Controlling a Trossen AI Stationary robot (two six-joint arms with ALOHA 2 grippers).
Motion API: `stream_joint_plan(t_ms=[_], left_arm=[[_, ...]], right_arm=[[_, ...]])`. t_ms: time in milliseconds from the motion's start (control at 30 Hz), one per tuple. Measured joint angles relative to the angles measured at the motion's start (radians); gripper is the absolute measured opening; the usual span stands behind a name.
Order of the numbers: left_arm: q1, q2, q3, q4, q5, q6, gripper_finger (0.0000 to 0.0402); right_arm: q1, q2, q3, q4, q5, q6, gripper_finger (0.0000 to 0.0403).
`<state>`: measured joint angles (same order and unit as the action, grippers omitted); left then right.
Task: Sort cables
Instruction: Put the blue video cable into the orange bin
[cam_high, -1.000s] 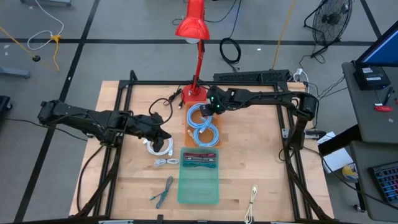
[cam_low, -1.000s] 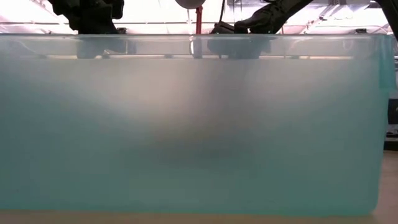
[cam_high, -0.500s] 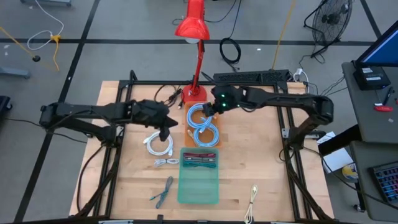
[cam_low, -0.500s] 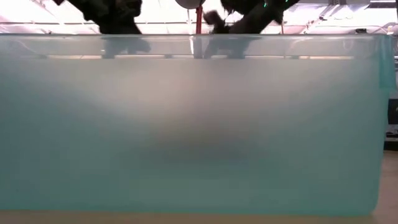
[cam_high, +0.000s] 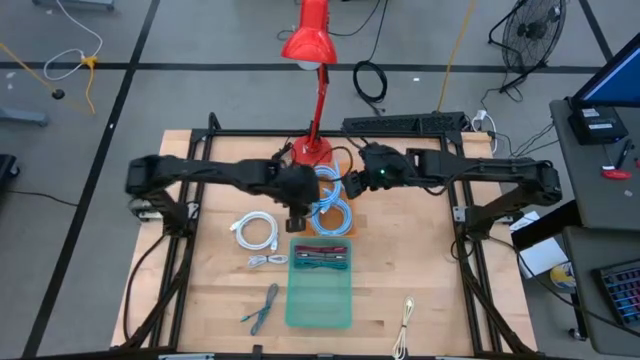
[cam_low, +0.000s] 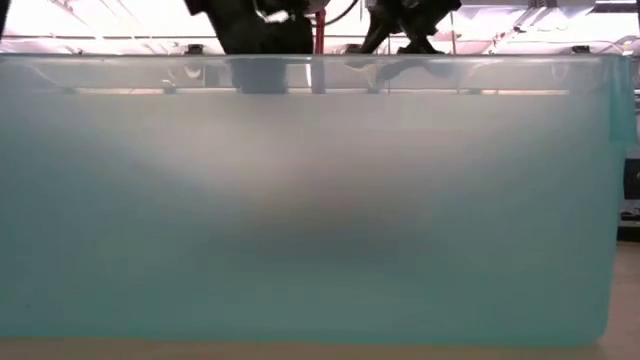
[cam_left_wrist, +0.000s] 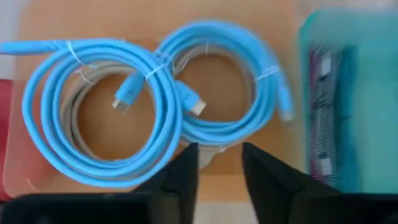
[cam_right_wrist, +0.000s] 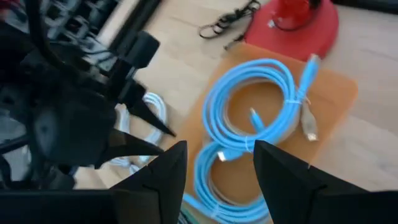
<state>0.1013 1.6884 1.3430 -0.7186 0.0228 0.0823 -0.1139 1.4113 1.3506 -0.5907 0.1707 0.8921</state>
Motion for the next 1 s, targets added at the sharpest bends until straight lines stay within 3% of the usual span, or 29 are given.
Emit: stream_joint_plan(t_ms=[167, 367, 600, 867, 1000], left_arm=[[0.0, 0.107, 0.038, -0.042, -0.023, 0.094, 0.02], [0.002, 0.149, 0.038, -0.001, -0.066, 0.172, 0.0237], [0.018, 0.148, 0.038, 0.091, -0.129, 0.141, 0.0221], [0.067, 0.147, 0.038, 0.105, -0.053, 0.106, 0.0182], [0.08, 0.15, 0.038, 0.082, 0.039, 0.098, 0.0178]], right_arm=[[0.021, -0.004, -0.002, -0.056, 0.016, 0.024, 0.0173], [0.045, -0.003, -0.068, -0.019, 0.016, 0.069, 0.0173], [0.074, -0.009, -0.157, 0.043, 0.012, 0.166, 0.0173], [0.077, -0.073, -0.181, 0.116, 0.021, 0.169, 0.0173], [0.077, -0.099, -0.18, 0.12, 0.065, 0.166, 0.0173]])
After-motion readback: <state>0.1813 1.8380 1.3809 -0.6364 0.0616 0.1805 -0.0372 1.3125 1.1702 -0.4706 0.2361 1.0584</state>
